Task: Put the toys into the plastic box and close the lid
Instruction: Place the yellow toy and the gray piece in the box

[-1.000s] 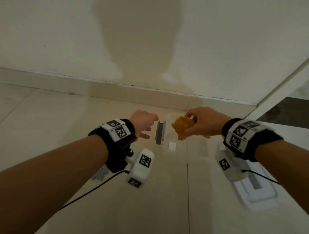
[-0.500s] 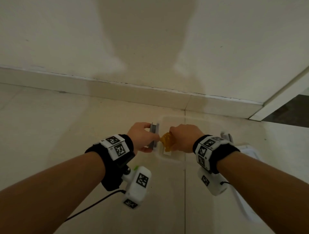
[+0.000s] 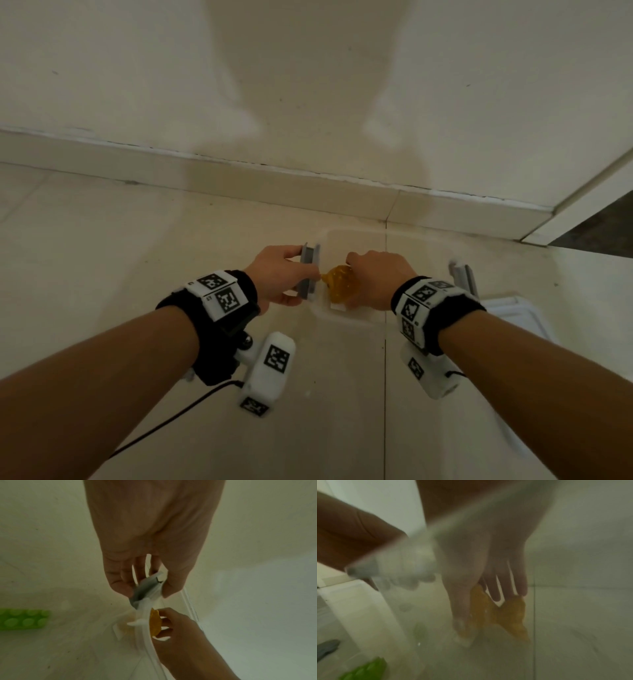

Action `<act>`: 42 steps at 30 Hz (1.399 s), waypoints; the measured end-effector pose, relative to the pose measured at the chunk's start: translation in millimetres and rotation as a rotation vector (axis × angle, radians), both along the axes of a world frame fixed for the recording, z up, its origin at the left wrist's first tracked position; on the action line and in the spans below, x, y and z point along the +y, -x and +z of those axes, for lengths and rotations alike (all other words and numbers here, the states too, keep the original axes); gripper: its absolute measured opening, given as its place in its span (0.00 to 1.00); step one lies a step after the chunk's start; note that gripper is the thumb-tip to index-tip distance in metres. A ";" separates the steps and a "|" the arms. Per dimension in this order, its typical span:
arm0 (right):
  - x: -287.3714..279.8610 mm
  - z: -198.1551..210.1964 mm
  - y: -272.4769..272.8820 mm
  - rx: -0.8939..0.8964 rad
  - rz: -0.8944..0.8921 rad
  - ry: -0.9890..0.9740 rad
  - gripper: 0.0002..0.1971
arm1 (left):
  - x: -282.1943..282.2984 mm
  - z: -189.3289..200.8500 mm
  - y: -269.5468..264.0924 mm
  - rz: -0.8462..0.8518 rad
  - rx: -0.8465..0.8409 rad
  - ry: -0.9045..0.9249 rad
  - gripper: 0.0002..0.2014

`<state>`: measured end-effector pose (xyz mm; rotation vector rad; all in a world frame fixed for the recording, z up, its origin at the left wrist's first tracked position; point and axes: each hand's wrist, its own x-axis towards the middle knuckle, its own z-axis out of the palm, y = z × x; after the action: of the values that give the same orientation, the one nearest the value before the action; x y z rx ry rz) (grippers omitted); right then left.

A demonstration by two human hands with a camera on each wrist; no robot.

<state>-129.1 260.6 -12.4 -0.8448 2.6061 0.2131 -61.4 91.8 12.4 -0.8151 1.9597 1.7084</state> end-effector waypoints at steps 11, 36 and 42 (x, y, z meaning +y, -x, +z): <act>-26.6 84.3 -9.2 0.265 -0.030 0.266 0.15 | -102.2 -48.4 -46.0 -0.152 -0.417 0.727 0.36; -42.2 78.6 -50.0 0.136 0.000 0.313 0.17 | -92.7 -70.7 -93.8 -0.527 -0.484 0.840 0.43; -47.0 79.9 -52.8 0.127 -0.004 0.300 0.15 | -85.9 -68.1 -93.9 -0.616 -0.385 0.894 0.30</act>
<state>-76.3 213.6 67.6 -0.9526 2.8022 -0.1341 32.5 6.0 -55.8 -0.6190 2.3164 0.2677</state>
